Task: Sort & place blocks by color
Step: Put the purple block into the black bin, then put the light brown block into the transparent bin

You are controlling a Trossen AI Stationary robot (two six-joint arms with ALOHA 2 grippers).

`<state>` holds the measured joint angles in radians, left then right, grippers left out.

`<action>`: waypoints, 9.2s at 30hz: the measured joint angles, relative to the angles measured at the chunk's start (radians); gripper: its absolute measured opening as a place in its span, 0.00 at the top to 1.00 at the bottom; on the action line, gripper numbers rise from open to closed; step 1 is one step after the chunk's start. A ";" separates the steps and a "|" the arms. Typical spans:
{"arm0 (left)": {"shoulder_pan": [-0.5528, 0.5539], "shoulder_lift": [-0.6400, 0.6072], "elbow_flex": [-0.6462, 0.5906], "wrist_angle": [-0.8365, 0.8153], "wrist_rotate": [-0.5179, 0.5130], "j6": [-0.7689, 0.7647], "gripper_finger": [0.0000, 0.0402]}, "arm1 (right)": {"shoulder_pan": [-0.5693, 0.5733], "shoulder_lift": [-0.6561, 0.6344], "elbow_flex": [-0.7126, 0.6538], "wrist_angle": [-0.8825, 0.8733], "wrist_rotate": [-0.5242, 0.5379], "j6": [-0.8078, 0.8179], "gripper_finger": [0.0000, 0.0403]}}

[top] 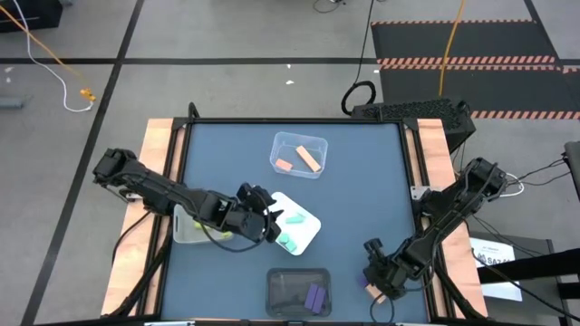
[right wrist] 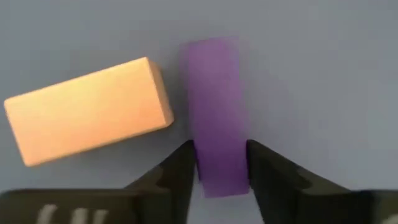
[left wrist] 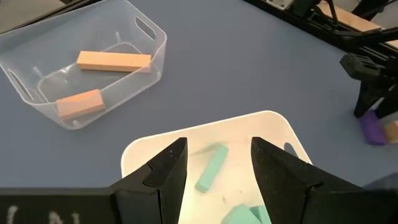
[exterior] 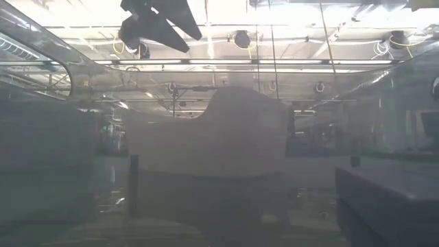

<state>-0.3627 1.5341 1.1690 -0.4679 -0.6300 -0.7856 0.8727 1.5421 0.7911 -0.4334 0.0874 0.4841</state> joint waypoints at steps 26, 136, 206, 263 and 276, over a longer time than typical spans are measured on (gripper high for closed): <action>-0.005 0.004 0.000 0.018 -0.054 -0.030 0.56 | -0.362 -0.299 -0.003 0.418 0.644 -0.531 0.80; 0.252 0.112 0.000 0.551 0.242 0.089 0.86 | -0.575 -0.164 -0.001 0.583 0.790 -0.772 0.49; -0.205 0.297 0.000 0.549 0.570 -0.222 0.39 | 0.128 -0.189 -0.292 0.766 0.118 0.783 0.43; -0.141 0.296 0.000 0.591 0.582 -0.134 0.38 | 0.016 -0.082 0.172 -0.164 -0.101 1.131 0.42; -0.143 0.296 0.000 0.562 0.639 -0.062 0.38 | -0.001 0.109 0.171 -0.081 -0.220 1.252 0.43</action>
<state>-0.5053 1.8305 1.1690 0.0941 0.0093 -0.8478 0.8721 1.6511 0.9624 -0.5149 -0.1326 1.7366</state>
